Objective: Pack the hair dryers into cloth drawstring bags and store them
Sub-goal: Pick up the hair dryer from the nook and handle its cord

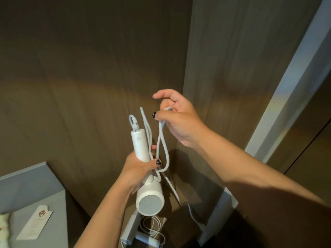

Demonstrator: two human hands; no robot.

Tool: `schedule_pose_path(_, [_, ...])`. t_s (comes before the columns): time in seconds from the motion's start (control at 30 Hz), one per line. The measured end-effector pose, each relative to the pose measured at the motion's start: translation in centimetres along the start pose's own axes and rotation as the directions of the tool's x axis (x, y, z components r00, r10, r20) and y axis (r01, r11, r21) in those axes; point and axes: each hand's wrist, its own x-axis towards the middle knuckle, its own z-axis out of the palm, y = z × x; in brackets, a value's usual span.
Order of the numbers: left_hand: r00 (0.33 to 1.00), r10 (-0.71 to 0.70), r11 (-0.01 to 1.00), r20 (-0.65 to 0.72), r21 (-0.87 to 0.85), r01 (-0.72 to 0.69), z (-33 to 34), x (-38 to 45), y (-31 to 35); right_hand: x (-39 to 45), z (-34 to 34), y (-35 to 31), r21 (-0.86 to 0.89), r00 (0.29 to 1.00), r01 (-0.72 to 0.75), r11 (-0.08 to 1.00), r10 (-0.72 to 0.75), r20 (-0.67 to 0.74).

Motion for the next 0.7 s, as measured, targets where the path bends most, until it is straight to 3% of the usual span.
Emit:
schedule_pose_path(0.17, [0.993,-0.029,1.000,0.116,0.011,0.028,1.0,-0.8,0.2,-0.3,1.6,-0.9,-0.209,0.987,0.084,0.974,-0.052,0.152])
schedule_pose_path(0.4, [0.956,0.033,0.991,0.291,-0.131,0.005,1.7,-1.4,0.0,0.6,0.8,0.2,-0.482,0.978,0.202,0.853,-0.153,0.140])
schedule_pose_path(0.53, [0.974,0.005,0.995,0.225,-0.095,0.017,2.9,-1.7,0.5,0.9,0.4,1.1,-0.596,0.972,0.233,0.769,-0.171,0.160])
schedule_pose_path(0.7, [0.994,-0.017,0.992,0.106,-0.121,0.030,4.3,-1.9,1.3,1.5,-0.5,0.4,-0.633,0.987,0.162,0.757,-0.133,0.095])
